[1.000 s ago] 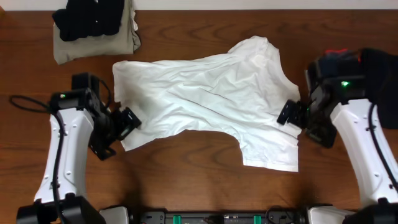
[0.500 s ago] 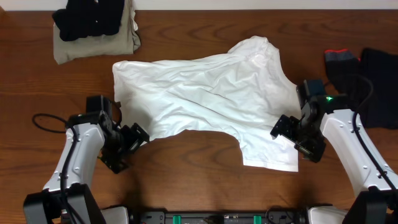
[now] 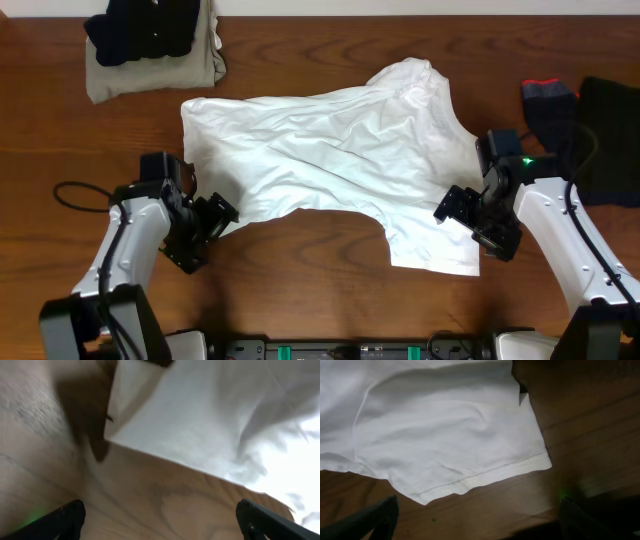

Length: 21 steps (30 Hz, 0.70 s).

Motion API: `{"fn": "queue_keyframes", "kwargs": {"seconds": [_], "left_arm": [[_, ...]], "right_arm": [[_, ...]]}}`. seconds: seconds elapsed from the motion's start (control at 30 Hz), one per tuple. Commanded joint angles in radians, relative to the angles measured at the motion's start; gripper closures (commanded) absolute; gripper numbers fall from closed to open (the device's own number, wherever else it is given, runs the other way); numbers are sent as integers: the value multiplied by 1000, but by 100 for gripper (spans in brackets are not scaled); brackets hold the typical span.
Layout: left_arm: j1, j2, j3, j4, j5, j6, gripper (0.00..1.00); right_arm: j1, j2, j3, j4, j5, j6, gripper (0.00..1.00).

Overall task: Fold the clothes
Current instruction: 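Move both grippers to the T-shirt's lower corners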

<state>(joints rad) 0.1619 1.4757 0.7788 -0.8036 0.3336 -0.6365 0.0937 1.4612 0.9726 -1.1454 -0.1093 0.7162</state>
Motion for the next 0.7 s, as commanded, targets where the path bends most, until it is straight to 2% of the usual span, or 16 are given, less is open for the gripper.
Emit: {"fn": "queue_keyframes", "kwargs": {"seconds": [0.0,0.4,0.67], "left_arm": [[3,33,-5,11,-39,-28,2],[3,82,-5,43,-167,-80,2],[3,116,-5,86,-163,-80,2]], "right_arm": [[6,-3,-6,3,-3,-5,1],[6,-3,-6,11,-5,-7,1],[6,-3,-6,10,-11,-16,1]]}}
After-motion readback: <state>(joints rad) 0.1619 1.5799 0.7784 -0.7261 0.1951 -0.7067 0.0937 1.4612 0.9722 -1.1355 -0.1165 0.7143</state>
